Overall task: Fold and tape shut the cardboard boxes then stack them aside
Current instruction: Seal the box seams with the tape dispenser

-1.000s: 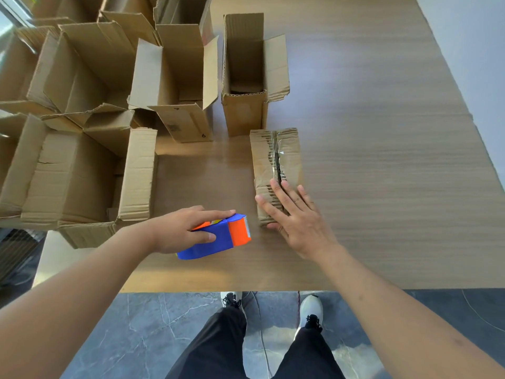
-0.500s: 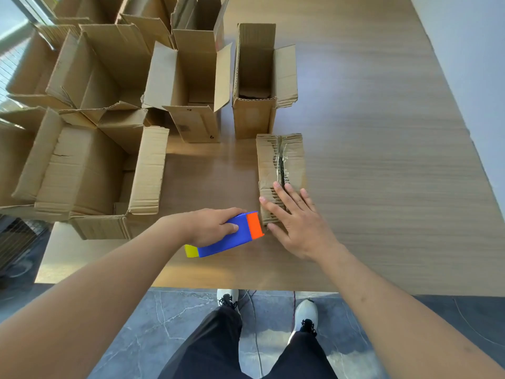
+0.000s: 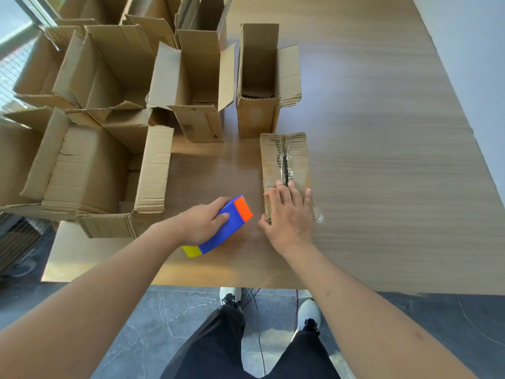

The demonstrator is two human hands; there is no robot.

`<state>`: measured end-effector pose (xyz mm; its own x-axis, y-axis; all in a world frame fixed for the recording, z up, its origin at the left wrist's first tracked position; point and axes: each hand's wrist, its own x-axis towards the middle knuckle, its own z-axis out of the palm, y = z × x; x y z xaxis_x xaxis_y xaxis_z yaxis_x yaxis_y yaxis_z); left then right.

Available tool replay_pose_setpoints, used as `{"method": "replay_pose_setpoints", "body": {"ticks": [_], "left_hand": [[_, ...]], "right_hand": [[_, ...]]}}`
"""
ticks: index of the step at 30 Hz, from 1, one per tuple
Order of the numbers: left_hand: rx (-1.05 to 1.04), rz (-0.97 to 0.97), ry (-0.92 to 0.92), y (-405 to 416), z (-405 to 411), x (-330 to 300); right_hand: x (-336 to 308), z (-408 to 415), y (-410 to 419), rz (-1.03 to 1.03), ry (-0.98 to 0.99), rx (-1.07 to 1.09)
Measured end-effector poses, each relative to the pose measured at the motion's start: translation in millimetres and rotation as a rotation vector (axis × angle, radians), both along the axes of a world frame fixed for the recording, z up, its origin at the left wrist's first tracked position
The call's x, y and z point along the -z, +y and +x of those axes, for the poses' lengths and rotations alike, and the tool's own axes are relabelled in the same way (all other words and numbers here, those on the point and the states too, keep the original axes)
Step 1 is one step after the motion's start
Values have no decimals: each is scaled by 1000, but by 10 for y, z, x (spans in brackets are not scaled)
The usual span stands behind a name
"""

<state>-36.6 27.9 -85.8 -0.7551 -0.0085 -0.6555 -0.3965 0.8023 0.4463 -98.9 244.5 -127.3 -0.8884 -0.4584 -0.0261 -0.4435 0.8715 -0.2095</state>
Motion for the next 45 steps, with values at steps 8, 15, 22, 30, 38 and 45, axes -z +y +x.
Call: {"method": "replay_pose_setpoints", "body": {"ticks": [8,15,22,30,38,45], "left_hand": [[-141,213,217,16,97,-2],[-126,328,289,12,243,-128],[-182,293,356,-31,242,-147],[-128,262,370,-191,264,-159],[-57,235,500,-105,254,-91],[10,252,556,-109,314,-95]], "right_hand": [[-276,-93,436,213,-123,-253],[-476,-320,854,272,-163,-342],[-354,-201,225,233,-223,113],[-396,-418,525,296,-332,-26],[-498,-365,92,244,-330,215],[-316,-271,11,201,-306,204]]}}
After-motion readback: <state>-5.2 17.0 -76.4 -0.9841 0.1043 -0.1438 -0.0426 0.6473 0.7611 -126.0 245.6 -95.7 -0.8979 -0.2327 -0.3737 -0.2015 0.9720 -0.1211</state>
